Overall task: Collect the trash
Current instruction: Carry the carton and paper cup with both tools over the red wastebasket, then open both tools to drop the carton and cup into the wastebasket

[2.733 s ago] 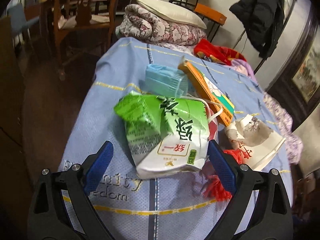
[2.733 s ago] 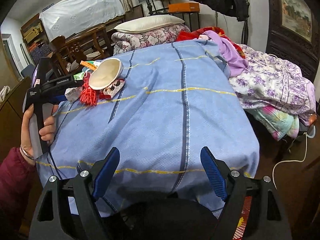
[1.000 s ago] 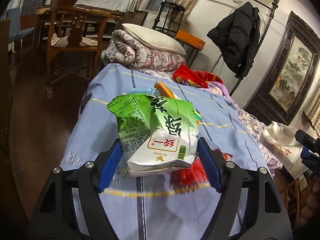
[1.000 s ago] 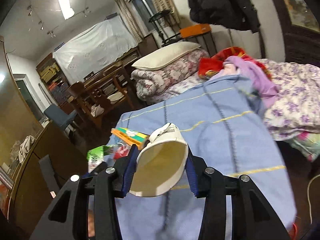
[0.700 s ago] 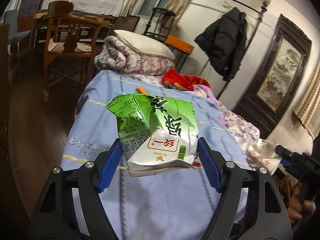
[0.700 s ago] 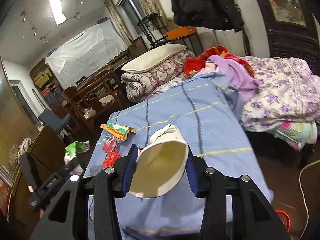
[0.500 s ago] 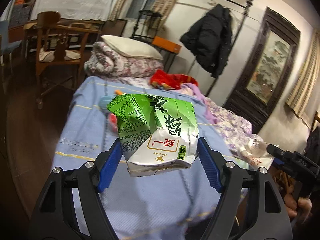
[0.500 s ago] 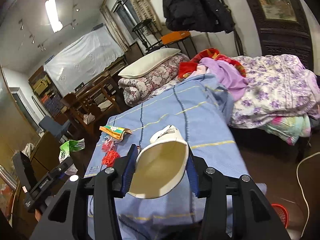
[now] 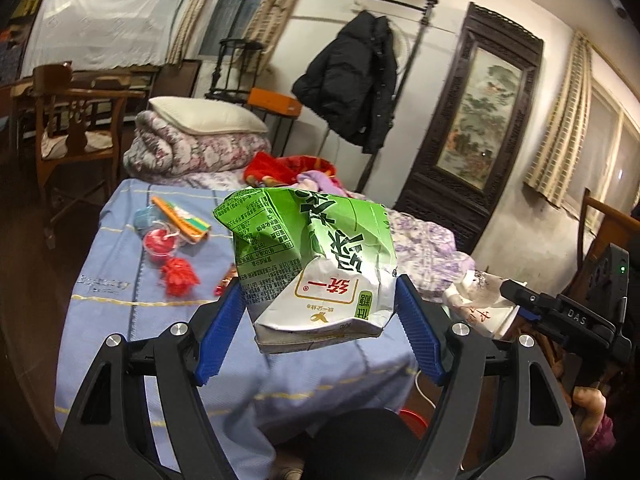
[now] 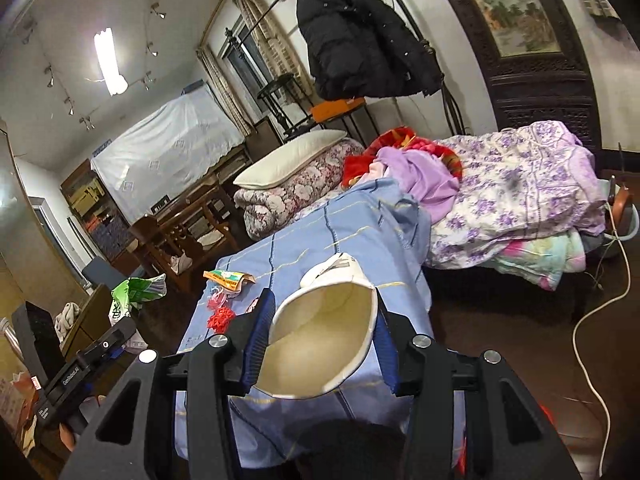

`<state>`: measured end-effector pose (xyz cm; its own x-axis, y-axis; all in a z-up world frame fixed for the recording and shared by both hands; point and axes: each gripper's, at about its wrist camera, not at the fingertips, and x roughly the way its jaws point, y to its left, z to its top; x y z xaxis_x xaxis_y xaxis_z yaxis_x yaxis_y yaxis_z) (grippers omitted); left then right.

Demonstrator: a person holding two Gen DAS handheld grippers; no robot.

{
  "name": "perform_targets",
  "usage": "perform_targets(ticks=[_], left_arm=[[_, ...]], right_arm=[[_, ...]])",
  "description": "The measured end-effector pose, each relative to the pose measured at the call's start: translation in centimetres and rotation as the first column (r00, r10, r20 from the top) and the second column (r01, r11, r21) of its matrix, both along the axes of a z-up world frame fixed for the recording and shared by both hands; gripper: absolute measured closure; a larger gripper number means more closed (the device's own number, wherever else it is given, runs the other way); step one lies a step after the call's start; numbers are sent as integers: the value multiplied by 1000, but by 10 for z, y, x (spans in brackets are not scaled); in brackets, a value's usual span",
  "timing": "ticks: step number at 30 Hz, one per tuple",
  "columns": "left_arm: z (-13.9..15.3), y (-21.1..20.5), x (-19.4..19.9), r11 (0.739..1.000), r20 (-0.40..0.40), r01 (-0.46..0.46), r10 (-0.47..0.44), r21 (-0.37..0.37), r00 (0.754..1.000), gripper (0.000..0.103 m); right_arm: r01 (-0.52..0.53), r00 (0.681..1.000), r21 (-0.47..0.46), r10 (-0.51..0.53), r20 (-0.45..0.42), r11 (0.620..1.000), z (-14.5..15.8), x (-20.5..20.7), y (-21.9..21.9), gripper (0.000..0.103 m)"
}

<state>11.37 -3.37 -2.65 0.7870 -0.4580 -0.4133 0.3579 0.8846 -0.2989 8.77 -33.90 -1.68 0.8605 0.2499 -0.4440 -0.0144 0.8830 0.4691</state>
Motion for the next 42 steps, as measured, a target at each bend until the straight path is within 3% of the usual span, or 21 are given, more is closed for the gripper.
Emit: perform_targets(ticks=[12, 19, 24, 28, 34, 36, 38, 42], left_arm=[[22, -54, -72, 993, 58, 106, -110, 60, 992, 30], [20, -93, -90, 975, 51, 185, -192, 122, 980, 30], [5, -116, -86, 960, 6, 240, -243, 146, 970, 30], [-9, -129, -74, 949, -40, 277, -274, 151, 961, 30], [-39, -151, -44, 932, -137, 334, -316, 139, 939, 30], [-53, -160, -31, 924, -184, 356, -329, 140, 926, 30], [-64, -168, -22, 915, -223, 378, -342, 142, 913, 30], [-77, -187, -9, 898, -261, 412, -365, 154, 893, 30]], right_arm=[[56, 995, -20, -54, 86, 998, 8, -83, -49, 56], [108, 993, -29, -107, 41, 994, -8, -101, -84, 55], [145, 988, -30, -146, -39, 989, -39, -96, -108, 55], [166, 975, 14, -162, -154, 986, -82, -83, -132, 55], [223, 923, 9, -208, -323, 975, -151, -69, -154, 52], [227, 904, 20, -203, -377, 974, -174, -65, -159, 50], [229, 881, 77, -173, -440, 970, -197, -61, -165, 32], [258, 870, 127, -173, -462, 958, -211, -64, -174, 32]])
